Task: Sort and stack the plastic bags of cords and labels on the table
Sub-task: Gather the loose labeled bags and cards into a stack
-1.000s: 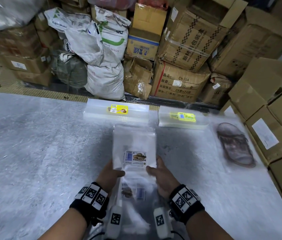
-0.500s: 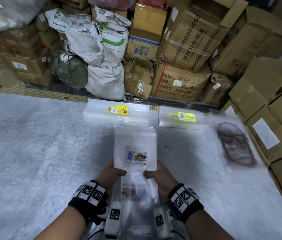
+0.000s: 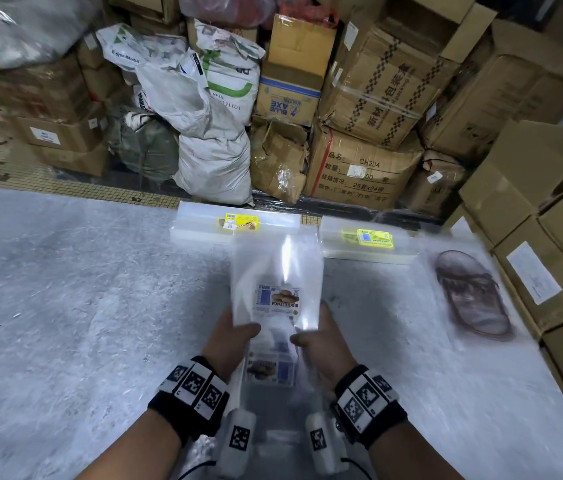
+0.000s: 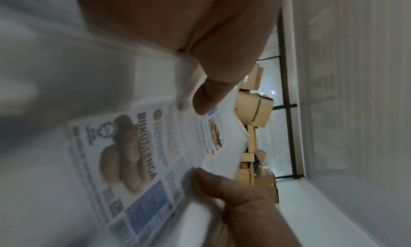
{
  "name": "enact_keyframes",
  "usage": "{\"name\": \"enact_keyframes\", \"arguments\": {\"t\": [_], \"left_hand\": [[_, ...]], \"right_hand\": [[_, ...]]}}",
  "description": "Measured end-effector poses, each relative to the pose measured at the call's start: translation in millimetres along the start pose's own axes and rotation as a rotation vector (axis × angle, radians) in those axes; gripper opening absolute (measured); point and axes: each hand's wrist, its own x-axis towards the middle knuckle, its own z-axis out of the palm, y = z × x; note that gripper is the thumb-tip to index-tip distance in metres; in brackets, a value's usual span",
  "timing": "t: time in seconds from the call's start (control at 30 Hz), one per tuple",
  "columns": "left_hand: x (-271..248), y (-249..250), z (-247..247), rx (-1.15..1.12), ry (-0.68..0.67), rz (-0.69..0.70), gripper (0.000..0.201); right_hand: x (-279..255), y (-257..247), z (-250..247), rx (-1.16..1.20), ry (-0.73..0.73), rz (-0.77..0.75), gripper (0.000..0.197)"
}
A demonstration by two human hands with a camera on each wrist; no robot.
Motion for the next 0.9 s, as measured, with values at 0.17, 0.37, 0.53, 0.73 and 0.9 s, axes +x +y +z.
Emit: {"name": "enact_keyframes", "arguments": {"t": [0.17, 0.37, 0.53, 0.73, 0.9], "left_hand": [[11, 40, 10, 0.054, 0.057, 0.268, 0.025], [45, 53, 16, 0.326, 0.238, 0.524, 0.034], [49, 38, 20, 0.319, 0.225, 0.418, 0.030], [44, 54, 29, 0.207, 0.202, 0.403, 0.035], [51, 74, 26, 0.331, 0.136, 0.305, 0.048]], "right_hand": [[8, -52, 8, 0.114, 0.071, -0.226, 0.059], [18, -85, 16, 0.050, 0.269, -0.452, 0.054], [15, -66, 19, -0.076, 0.359, -0.352, 0.062], [15, -75, 12, -0.123, 0.327, -0.328, 0.059], [26, -91, 3, -0.244, 0.292, -0.300, 0.048]]}}
